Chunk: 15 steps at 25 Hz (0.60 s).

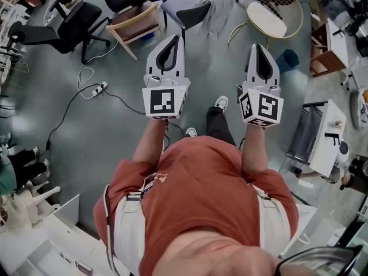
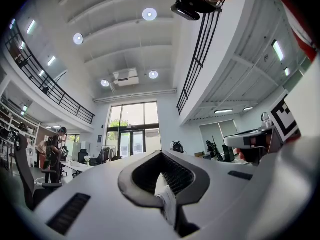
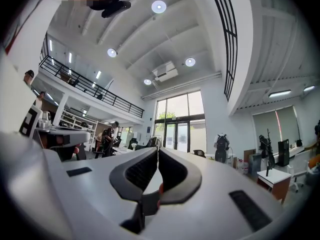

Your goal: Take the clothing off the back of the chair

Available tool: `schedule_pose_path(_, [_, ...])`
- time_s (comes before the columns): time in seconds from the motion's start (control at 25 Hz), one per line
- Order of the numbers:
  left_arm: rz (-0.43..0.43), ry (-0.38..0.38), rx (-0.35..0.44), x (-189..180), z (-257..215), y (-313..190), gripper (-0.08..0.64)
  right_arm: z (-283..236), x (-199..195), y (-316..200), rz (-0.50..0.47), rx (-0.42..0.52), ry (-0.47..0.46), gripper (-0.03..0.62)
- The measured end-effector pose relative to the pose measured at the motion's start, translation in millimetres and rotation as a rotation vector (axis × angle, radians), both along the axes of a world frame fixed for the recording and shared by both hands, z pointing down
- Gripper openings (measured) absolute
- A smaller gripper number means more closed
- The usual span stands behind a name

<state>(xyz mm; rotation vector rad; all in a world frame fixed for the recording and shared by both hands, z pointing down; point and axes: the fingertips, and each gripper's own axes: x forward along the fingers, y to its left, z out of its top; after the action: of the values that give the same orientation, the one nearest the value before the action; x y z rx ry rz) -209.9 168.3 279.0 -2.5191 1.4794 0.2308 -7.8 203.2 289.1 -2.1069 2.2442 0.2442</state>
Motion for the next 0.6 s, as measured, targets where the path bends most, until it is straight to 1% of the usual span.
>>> schedule_pose_path(0.2, [-0.003,-0.003,0.007,10.7,2.9,-15.1,0.012,8.6,12.2,-16.1,0.003,-0.008,-0.015,0.025])
schedule_pose_path(0.32, [-0.004,-0.029,-0.033,22.3,10.1,-28.4,0.012,13.0,22.5,-31.2,0.001,-0.012,-0.022,0.025])
schedule_pose_path(0.36, [-0.004,-0.031,-0.033,26.8,10.6,-33.7,0.012,14.3,26.3,-36.3,0.001,-0.013,-0.023,0.025])
schedule_pose_path(0.48, [-0.003,-0.016,0.006,42.9,7.7,-52.0,0.014,19.5,40.9,-55.3,0.000,-0.020,-0.032,0.025])
schedule_pose_path(0.6, [-0.001,-0.033,0.007,64.4,11.1,-74.8,0.012,25.7,60.5,-80.3,-0.002,-0.027,-0.050,0.025])
